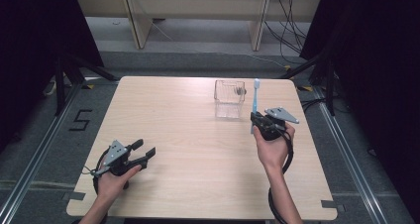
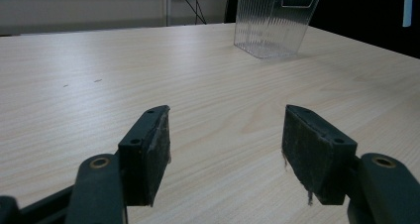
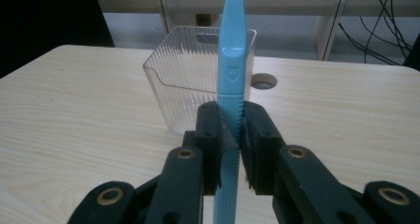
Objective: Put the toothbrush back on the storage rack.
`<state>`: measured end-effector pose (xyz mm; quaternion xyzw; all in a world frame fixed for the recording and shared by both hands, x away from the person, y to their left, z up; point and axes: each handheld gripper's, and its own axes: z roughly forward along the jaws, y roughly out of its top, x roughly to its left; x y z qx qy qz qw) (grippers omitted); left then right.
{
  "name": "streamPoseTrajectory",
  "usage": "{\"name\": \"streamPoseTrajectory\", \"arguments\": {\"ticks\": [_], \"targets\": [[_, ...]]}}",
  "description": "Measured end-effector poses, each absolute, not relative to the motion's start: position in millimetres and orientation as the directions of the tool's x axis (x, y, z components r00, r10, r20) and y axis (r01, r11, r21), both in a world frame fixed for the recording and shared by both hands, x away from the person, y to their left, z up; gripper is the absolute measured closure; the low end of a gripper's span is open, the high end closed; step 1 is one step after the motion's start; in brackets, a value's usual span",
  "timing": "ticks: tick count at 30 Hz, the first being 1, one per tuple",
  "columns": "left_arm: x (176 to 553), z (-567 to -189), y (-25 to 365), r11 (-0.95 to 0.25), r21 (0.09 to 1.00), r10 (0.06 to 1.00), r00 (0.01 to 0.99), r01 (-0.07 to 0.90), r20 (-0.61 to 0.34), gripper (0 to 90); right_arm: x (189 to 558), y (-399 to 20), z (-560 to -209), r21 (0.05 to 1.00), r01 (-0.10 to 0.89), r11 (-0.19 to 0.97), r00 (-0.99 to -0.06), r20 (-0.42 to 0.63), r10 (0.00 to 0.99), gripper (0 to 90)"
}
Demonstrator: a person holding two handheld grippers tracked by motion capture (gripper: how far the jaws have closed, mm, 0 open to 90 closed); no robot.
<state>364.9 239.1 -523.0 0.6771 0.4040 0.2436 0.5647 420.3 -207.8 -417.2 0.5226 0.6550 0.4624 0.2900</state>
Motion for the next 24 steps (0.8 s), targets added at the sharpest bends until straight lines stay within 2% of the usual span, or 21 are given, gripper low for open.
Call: {"name": "streamPoseTrajectory", "arguments": {"ticks": [12,14,15,17,24], "targets": [[364.8,-523.0,239.2,-0.035,0.962,0.823,0.554,0.271,-0.126,34.7,427.0,-208.5,-415.0,0.930,0.365,0.029,-0.280,0.081,0.956,79.1],[364.8,-523.1,239.2,-0.037,0.962,0.823,0.555,0.271,-0.125,34.8,427.5,-208.1,-414.5,0.923,0.386,0.014,-0.269,0.098,0.958,79.1],[364.7,-523.1,239.1,-0.037,0.962,0.822,0.555,0.271,-0.125,34.7,428.6,-209.7,-415.1,0.929,0.369,0.036,-0.267,0.069,0.961,79.1],[364.7,-523.1,239.2,-0.037,0.962,0.823,0.555,0.271,-0.125,34.7,429.9,-208.4,-415.5,0.928,0.373,0.003,-0.269,0.106,0.957,79.1],[364.8,-523.2,239.3,-0.036,0.962,0.823,0.554,0.271,-0.126,34.8,435.0,-209.3,-414.4,0.939,0.343,0.002,-0.262,0.094,0.961,79.1]]}}
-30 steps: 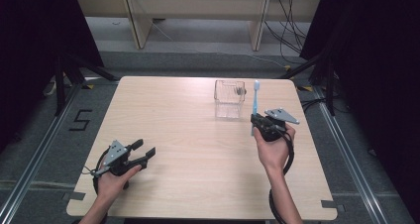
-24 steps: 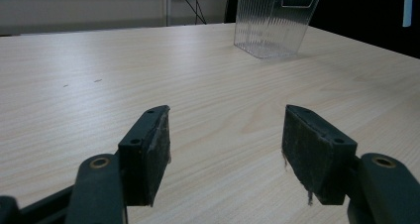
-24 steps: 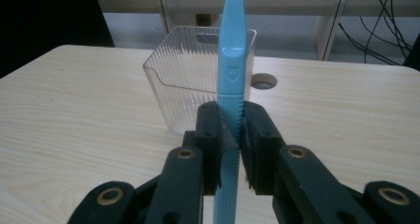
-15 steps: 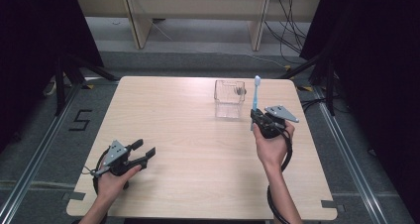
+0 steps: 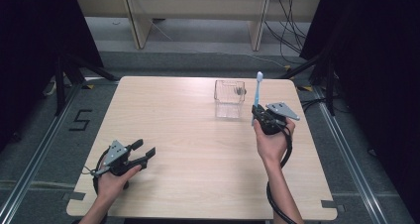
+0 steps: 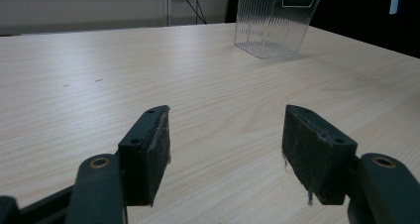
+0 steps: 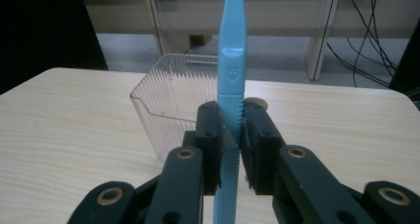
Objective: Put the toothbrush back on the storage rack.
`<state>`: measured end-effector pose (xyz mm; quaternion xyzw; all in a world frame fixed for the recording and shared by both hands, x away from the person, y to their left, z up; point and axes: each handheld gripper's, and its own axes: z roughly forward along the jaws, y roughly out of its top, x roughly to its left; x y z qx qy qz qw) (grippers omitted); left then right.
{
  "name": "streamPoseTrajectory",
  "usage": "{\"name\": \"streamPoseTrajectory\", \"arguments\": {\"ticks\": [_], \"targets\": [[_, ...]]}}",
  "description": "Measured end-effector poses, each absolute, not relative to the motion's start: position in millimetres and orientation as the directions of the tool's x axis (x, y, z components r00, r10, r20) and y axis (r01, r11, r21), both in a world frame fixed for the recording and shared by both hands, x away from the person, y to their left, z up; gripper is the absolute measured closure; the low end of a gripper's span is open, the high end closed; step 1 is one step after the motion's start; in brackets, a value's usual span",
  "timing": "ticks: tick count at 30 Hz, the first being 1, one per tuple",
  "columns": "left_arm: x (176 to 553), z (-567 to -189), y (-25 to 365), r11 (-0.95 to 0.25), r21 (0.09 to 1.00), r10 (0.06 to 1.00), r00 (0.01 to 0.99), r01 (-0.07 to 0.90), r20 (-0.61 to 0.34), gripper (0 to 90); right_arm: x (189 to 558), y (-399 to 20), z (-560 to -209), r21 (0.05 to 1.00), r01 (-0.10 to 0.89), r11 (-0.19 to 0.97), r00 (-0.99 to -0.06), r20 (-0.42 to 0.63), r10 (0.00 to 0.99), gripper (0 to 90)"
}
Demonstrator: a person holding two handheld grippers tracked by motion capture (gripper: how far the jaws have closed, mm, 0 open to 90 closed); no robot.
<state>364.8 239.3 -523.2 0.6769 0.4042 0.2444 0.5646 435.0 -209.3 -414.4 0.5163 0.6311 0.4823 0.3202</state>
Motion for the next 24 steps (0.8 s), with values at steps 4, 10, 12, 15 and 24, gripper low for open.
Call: {"name": "streamPoseTrajectory", "arguments": {"ticks": [4,10,12,15,24], "targets": [[364.9,-523.1,239.5,-0.035,0.962,0.824,0.553,0.271,-0.126,34.7,437.2,-209.5,-413.6,0.943,0.333,-0.006,-0.255,0.096,0.962,79.1],[364.8,-523.1,239.6,-0.035,0.962,0.824,0.553,0.270,-0.125,34.8,439.9,-210.0,-413.3,0.952,0.305,-0.001,-0.248,0.080,0.965,79.1],[364.7,-523.1,239.7,-0.036,0.962,0.824,0.553,0.270,-0.125,34.7,440.8,-209.1,-413.3,0.953,0.303,-0.010,-0.255,0.091,0.963,79.1],[364.7,-523.1,239.6,-0.036,0.962,0.824,0.553,0.270,-0.125,34.7,442.4,-209.5,-413.6,0.959,0.282,-0.009,-0.257,0.084,0.963,79.1],[364.7,-523.1,239.9,-0.034,0.962,0.824,0.552,0.271,-0.127,34.7,446.8,-207.6,-411.1,0.969,0.247,-0.010,-0.255,0.075,0.964,79.0]]}}
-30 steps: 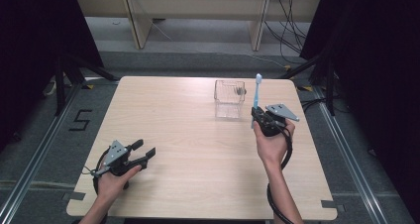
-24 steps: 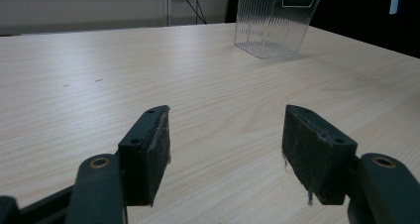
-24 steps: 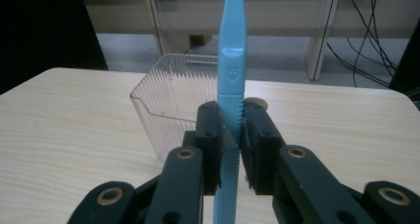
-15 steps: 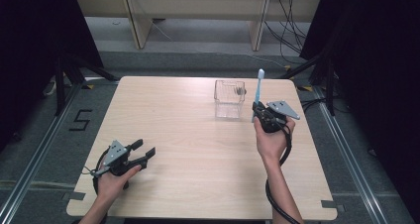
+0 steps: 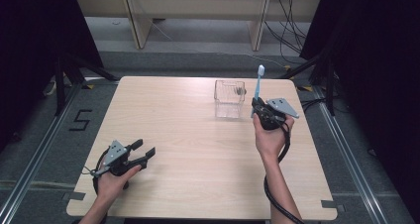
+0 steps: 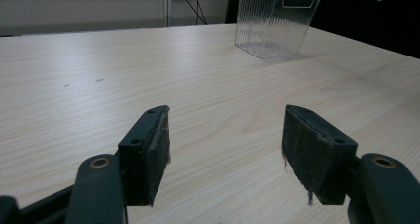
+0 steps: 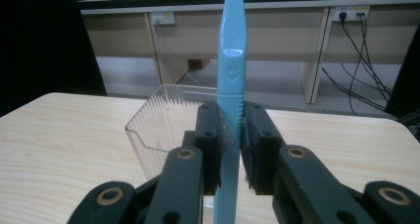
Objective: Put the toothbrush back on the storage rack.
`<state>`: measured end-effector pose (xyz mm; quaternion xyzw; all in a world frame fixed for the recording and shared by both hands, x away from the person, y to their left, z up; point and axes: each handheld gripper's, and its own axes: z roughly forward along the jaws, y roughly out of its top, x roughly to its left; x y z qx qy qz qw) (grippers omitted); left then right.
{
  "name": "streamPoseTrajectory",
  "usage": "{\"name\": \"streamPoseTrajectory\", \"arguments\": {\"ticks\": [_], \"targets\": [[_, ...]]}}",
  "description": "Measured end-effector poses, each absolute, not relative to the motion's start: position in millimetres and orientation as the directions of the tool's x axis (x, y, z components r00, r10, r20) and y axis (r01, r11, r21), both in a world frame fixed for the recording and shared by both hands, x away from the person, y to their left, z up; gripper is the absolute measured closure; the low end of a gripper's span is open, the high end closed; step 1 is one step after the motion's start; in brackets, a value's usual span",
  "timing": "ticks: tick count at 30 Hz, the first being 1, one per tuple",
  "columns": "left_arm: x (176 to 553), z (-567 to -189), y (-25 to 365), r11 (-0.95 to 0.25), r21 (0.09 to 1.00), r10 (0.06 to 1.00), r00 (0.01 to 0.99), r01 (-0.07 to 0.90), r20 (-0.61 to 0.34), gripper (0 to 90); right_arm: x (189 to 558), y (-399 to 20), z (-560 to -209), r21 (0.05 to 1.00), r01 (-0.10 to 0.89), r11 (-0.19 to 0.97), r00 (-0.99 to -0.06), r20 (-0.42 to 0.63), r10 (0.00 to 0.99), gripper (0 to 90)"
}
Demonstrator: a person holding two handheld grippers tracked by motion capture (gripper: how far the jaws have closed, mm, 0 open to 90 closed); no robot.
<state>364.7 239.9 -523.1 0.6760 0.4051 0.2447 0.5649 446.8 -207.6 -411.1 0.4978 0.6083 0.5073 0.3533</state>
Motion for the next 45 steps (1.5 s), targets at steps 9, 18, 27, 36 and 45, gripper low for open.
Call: {"name": "streamPoseTrajectory", "arguments": {"ticks": [9,18,27,36,45], "targets": [[365.7,-524.0,239.8,-0.021,0.965,0.819,0.558,0.262,-0.134,34.7,452.0,-206.8,-410.7,0.973,0.230,-0.012,-0.257,0.073,0.964,79.0],[364.9,-523.2,240.2,-0.032,0.962,0.824,0.552,0.272,-0.129,34.7,456.7,-206.9,-409.3,0.976,0.217,-0.013,-0.249,0.068,0.966,79.0],[365.7,-524.0,240.1,-0.021,0.965,0.820,0.557,0.263,-0.134,34.7,462.1,-204.4,-405.6,0.978,0.210,-0.023,-0.246,0.075,0.966,79.0],[365.6,-524.0,240.3,-0.020,0.965,0.820,0.557,0.262,-0.134,34.7,469.3,-198.4,-401.4,0.982,0.190,-0.021,-0.254,0.070,0.965,79.0],[365.7,-523.9,240.5,-0.022,0.964,0.819,0.558,0.264,-0.134,34.7,475.5,-191.9,-399.9,0.983,0.179,-0.028,-0.249,0.073,0.966,79.0]]}}
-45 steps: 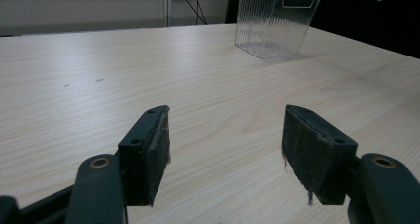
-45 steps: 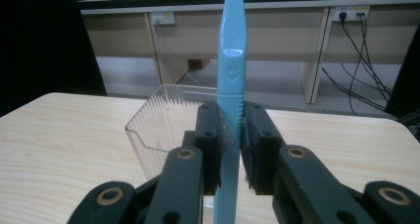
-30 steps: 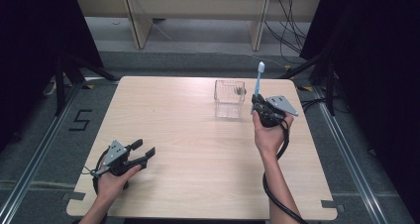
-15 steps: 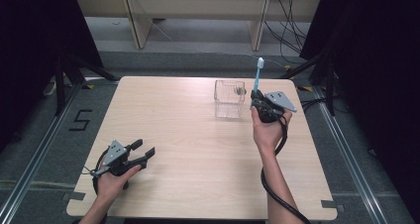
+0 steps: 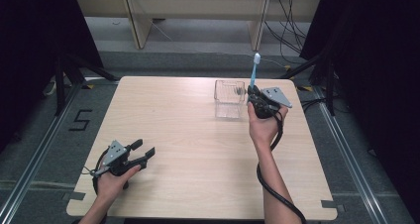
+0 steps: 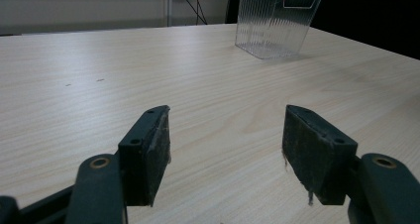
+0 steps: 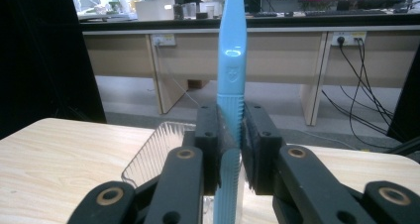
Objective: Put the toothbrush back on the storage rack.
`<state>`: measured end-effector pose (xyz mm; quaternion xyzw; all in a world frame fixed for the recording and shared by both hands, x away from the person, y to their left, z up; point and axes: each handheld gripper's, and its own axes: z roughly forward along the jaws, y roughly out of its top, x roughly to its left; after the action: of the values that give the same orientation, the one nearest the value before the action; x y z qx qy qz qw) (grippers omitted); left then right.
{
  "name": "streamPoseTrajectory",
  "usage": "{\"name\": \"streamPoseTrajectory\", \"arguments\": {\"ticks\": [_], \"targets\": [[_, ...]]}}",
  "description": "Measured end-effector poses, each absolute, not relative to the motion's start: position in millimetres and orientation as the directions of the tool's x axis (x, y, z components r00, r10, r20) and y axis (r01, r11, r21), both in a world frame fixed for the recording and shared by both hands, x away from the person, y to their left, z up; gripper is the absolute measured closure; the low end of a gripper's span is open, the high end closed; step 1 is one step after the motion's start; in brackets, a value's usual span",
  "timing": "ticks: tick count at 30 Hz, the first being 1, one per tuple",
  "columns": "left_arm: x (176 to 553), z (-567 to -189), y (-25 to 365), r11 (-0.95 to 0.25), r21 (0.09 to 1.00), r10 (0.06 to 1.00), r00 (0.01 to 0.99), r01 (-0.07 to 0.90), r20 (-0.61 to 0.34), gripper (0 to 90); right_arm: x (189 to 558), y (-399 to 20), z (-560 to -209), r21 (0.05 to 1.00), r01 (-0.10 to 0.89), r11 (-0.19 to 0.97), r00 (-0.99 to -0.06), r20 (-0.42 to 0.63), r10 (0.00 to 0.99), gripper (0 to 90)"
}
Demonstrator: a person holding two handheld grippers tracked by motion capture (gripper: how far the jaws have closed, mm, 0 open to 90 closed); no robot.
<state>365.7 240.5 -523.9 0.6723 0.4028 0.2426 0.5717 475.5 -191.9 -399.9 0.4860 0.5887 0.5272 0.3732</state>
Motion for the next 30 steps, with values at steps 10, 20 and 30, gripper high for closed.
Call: {"name": "streamPoseTrajectory", "arguments": {"ticks": [10,20,30], "targets": [[365.9,-523.9,240.3,-0.023,0.964,0.819,0.558,0.265,-0.134,34.6,482.8,-189.1,-397.5,0.986,0.162,-0.038,-0.252,0.078,0.965,79.0],[365.9,-523.9,240.3,-0.024,0.964,0.819,0.558,0.265,-0.134,34.6,488.8,-188.0,-396.7,0.988,0.154,-0.023,-0.250,0.062,0.966,79.0],[366.1,-523.9,240.3,-0.022,0.963,0.821,0.554,0.267,-0.135,34.6,496.6,-184.1,-394.0,0.988,0.151,-0.024,-0.263,0.063,0.963,79.0]]}}
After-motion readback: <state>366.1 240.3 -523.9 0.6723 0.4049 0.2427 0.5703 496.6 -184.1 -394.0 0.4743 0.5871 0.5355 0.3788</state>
